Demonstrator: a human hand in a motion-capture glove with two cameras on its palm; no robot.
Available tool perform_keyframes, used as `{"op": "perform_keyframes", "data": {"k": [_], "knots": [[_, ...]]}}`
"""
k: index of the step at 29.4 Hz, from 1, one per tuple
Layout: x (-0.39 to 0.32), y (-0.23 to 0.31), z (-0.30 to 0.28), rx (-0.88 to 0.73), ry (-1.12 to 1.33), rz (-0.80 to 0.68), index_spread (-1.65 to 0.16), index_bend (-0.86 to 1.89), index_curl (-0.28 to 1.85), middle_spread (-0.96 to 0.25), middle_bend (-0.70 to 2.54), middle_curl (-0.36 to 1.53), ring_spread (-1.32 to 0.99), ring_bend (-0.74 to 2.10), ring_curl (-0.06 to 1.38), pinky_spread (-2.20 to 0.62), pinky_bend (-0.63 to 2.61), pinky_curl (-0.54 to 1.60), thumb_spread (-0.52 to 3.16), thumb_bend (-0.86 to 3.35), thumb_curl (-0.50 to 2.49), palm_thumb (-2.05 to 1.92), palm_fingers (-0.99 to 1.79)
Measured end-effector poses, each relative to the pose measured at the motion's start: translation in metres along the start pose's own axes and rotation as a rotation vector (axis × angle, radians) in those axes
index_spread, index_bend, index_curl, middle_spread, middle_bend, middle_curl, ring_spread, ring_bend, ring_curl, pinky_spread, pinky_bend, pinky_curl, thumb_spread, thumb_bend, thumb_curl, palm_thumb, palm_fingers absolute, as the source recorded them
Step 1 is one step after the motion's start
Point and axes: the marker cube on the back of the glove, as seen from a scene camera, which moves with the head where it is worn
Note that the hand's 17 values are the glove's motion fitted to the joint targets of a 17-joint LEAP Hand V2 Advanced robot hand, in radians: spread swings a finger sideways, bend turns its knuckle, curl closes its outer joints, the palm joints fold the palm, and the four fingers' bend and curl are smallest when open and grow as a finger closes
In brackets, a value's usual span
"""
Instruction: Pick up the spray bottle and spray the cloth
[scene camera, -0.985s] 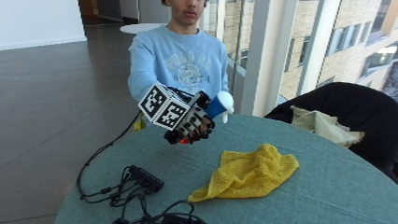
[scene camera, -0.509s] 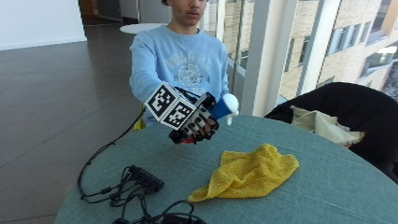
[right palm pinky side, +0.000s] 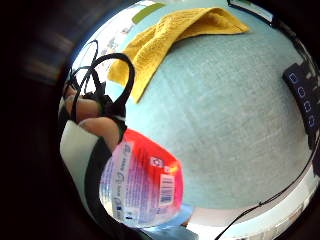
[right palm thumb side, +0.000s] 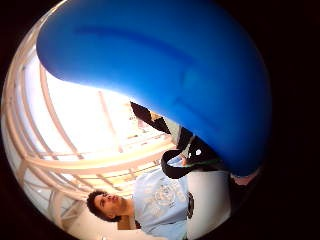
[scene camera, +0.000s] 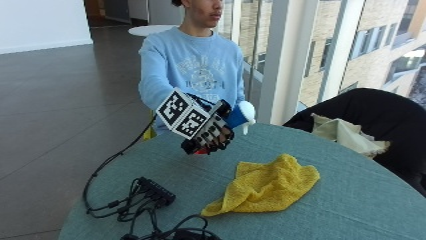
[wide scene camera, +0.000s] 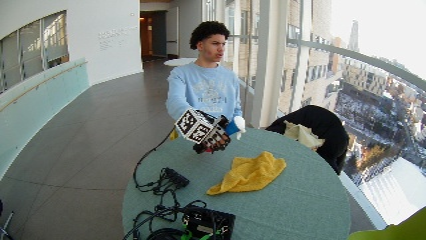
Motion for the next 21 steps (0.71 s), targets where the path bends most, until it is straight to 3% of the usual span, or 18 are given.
{"op": "perform_keyframes", "data": {"k": [21], "knots": [[-0.0033,0.0027,-0.0032,0.001,0.027,-0.005,-0.18,0.12,0.31,-0.06,0.43,0.46,-0.03,0.57,0.39,0.06,0.33,0.37,1.01,-0.02,0.52,0.81,1.16]]}}
